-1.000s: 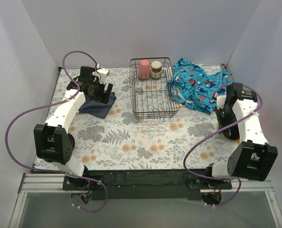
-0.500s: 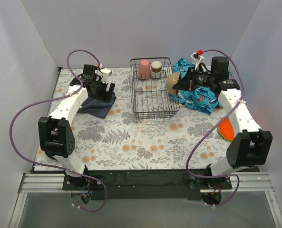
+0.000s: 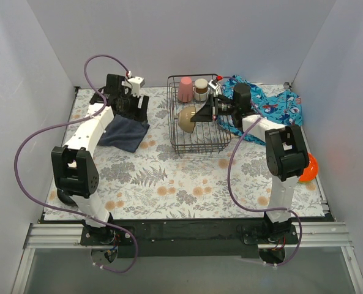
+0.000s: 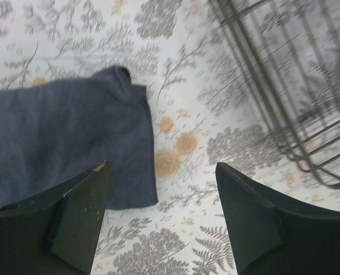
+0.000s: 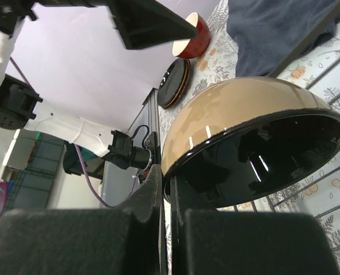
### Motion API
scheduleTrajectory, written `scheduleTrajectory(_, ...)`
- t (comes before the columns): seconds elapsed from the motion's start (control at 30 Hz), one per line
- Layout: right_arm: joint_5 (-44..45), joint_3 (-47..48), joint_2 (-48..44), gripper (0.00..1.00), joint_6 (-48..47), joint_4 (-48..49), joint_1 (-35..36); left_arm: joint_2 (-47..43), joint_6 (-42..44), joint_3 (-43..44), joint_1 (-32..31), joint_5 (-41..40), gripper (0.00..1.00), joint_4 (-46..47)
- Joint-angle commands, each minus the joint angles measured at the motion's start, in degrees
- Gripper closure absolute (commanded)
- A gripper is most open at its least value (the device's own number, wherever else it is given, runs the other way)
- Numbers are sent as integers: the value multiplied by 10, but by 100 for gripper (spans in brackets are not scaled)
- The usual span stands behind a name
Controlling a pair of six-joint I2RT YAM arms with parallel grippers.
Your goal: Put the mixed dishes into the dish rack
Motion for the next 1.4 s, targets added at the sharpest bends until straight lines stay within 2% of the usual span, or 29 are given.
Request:
scheduleTrajectory(0.0, -5, 20, 8, 99, 40, 103, -7, 33, -34, 72, -14, 95, 31, 11)
scheduleTrajectory(0.13, -5, 16, 35, 99, 46, 107, -6, 90, -45, 145, -46, 112, 33, 2)
scheduleTrajectory(0.47, -2, 65, 123, 99, 56, 113, 9, 161, -71, 190, -90, 113, 34, 24)
scheduleTrajectory(0.73, 12, 60, 138, 99, 13, 12, 5, 184, -71, 204, -104, 99, 34, 24)
scheduleTrajectory(0.8, 18, 58, 131, 95, -9, -17, -1, 187, -67, 205, -104, 92, 34, 20)
scheduleTrajectory(0.93, 51, 85, 111, 78, -135, -184, -16, 186, -62, 201, -104, 87, 34, 19)
scheduleTrajectory(0.97, 63, 107, 104, 72, -200, -223, -22, 186, -62, 199, -104, 86, 34, 23)
scheduleTrajectory(1.0, 94, 120, 101, 70, -240, -317, -25, 186, -62, 197, -104, 85, 34, 24)
scheduleTrajectory(1.03, 109, 133, 98, 68, -274, -344, -26, 188, -62, 195, -104, 86, 34, 26)
scheduleTrajectory(1.1, 170, 183, 97, 62, -369, -482, -30, 190, -63, 194, -104, 85, 34, 28)
scheduleTrajectory(1.2, 245, 230, 94, 58, -455, -593, -31, 192, -66, 191, -104, 90, 34, 34)
scheduleTrajectory(1.37, 320, 263, 78, 53, -510, -672, -32, 193, -76, 195, -104, 92, 34, 45)
